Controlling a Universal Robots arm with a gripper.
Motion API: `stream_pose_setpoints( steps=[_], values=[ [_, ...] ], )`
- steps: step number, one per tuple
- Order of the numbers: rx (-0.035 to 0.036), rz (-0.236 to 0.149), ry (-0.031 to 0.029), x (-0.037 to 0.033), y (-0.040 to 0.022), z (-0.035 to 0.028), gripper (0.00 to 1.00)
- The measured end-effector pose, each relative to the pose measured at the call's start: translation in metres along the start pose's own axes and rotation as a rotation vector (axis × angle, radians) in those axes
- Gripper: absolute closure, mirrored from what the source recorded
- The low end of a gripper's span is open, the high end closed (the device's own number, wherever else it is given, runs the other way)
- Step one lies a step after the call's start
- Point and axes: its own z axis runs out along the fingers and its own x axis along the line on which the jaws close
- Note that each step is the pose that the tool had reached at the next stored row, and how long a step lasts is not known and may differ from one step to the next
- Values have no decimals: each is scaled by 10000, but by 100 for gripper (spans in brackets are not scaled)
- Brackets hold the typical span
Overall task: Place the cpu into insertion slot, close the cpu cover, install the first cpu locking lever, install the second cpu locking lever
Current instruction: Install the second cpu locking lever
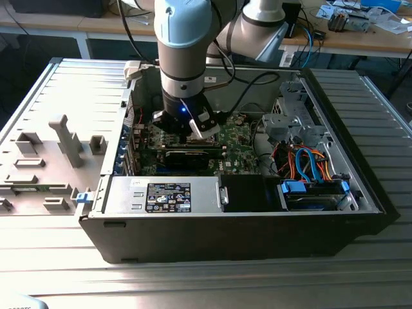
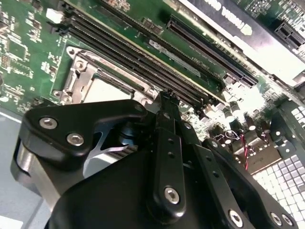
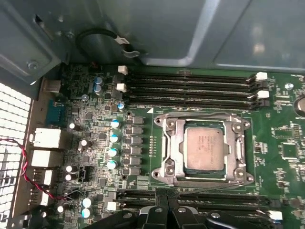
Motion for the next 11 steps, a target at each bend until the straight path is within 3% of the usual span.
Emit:
stream_pose_setpoints(
  steps=[7,11],
  values=[
    [-40,-216,40,15,-21,122,89],
    [-78,-350,65,63,-30,183,89]
  ],
)
